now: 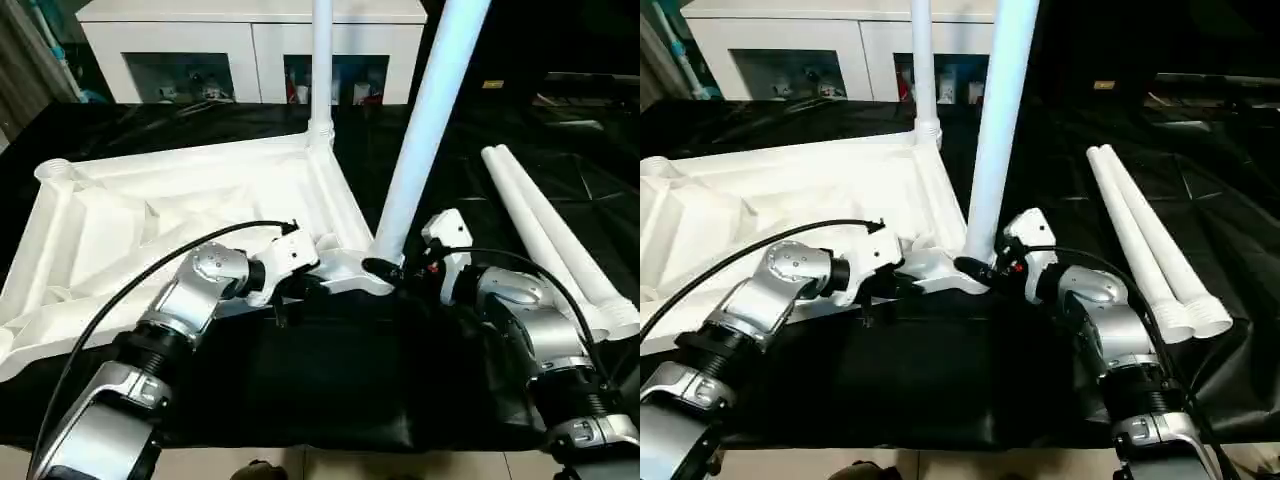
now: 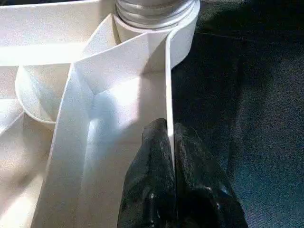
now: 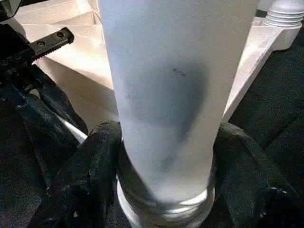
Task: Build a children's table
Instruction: Rotate leg to tighten
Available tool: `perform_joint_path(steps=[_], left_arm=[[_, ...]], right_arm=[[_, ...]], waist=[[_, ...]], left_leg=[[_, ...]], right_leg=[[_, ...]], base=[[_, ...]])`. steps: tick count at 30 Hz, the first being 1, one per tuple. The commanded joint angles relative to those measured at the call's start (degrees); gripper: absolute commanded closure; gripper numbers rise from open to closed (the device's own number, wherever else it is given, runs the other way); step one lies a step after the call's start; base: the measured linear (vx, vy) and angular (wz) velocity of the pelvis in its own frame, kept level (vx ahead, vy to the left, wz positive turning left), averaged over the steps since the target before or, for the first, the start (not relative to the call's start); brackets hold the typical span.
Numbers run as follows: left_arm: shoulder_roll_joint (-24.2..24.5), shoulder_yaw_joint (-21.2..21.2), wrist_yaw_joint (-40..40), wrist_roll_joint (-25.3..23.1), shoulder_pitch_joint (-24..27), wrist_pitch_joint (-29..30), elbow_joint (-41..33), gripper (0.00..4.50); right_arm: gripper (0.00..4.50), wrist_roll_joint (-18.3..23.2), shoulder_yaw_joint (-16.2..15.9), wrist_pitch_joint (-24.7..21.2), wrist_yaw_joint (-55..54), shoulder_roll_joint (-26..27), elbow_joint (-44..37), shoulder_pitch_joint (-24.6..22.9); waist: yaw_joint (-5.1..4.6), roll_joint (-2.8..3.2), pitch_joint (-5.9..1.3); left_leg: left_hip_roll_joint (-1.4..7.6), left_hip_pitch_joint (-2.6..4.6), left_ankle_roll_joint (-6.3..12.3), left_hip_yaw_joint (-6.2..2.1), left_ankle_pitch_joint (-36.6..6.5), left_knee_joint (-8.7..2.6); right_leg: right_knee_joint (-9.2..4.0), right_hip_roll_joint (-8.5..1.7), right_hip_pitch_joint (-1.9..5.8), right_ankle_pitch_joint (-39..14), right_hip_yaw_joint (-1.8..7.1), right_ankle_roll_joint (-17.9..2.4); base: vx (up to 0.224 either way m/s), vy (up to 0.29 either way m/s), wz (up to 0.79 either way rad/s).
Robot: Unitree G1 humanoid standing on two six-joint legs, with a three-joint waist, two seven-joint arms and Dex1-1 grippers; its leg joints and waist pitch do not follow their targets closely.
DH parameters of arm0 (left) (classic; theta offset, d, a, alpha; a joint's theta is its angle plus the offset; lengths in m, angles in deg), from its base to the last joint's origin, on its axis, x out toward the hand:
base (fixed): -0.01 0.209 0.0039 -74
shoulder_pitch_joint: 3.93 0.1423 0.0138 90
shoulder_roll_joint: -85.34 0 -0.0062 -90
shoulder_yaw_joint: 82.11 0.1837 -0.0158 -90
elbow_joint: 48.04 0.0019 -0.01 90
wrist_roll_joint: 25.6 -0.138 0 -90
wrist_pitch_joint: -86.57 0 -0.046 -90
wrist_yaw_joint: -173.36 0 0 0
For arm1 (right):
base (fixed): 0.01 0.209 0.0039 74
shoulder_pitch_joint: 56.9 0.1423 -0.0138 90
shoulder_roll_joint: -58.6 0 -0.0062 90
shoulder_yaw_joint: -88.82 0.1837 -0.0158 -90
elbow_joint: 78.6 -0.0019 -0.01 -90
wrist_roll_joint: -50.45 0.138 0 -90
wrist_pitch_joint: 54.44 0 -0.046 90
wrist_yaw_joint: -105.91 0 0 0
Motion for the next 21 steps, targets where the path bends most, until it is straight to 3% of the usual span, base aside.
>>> perform_joint_path(steps=[1,6,8,11,17,18,21], left_arm=[[-0.4,0.9,-0.9,0.7,0.3,-0.6,-0.9,4.5],[-1.6,0.3,1.2,0.6,-0.4,0.6,0.7,4.5],[-3.1,-0.4,5.0,-0.1,-1.6,1.7,2.9,4.5],[-5.3,-0.9,10.0,-1.4,-3.6,3.0,6.3,4.5],[-9.8,-3.0,21.1,-2.7,-8.1,7.6,12.6,4.5],[-11.6,-3.9,25.2,-2.8,-9.8,9.2,14.8,4.5],[-12.3,-4.2,26.5,-2.7,-10.5,9.3,15.6,4.5]], right_arm=[[1.92,-0.8,-1.5,0.5,1.0,0.5,0.8,-0.6],[1.94,-1.9,-0.7,0.7,-2.8,1.6,2.2,-1.3],[1.95,-2.6,0.5,0.6,-8.1,3.4,4.0,-1.5],[1.96,-2.7,2.5,-0.2,-15.1,6.5,6.1,-1.5],[2.0,-4.3,5.0,-1.5,-29.7,12.3,10.3,0.1],[2.0,-4.6,6.4,-2.0,-36.5,14.8,12.7,1.6],[2.01,-4.6,7.1,-2.2,-39.4,16.0,13.9,2.4]], waist=[[0.08,-0.67,-3.59],[0.04,-0.55,-3.67],[-0.1,-0.46,-3.62],[-0.16,-0.36,-3.51],[-0.36,-0.13,-3.21],[-0.49,-0.02,-3.2],[-0.56,-0.1,-3.3]], left_leg=[[5.7,1.76,6.62,-2.52,-5.2,-5.02],[5.66,1.71,6.72,-2.52,-4.7,-4.93],[5.66,1.83,5.97,-2.49,-6.1,-5.12],[5.68,2.17,2.54,-2.63,-11.0,-5.75],[5.46,2.59,-2.16,-2.83,-18.4,-6.52],[5.43,2.47,-2.55,-2.88,-18.8,-6.58],[5.26,2.4,-3.44,-3.0,-19.3,-6.67]], right_leg=[[-2.76,-3.7,2.39,2.4,2.11,-16.1],[-2.68,-3.71,2.46,3.1,2.08,-16.5],[-2.89,-3.63,2.32,1.4,2.13,-16.5],[-3.62,-3.64,2.18,-4.5,2.23,-15.3],[-4.57,-3.6,1.61,-12.0,2.41,-12.3],[-4.53,-3.62,1.53,-12.5,2.45,-12.1],[-4.69,-3.59,1.64,-12.5,2.39,-11.2]], base=[[0.0,0.0,0.0],[0.0,0.0,0.0],[0.0,0.0,0.0],[0.0,0.0,0.0],[0.0,0.0,0.0],[0.0,0.0,0.0],[0.0,0.0,0.0]])
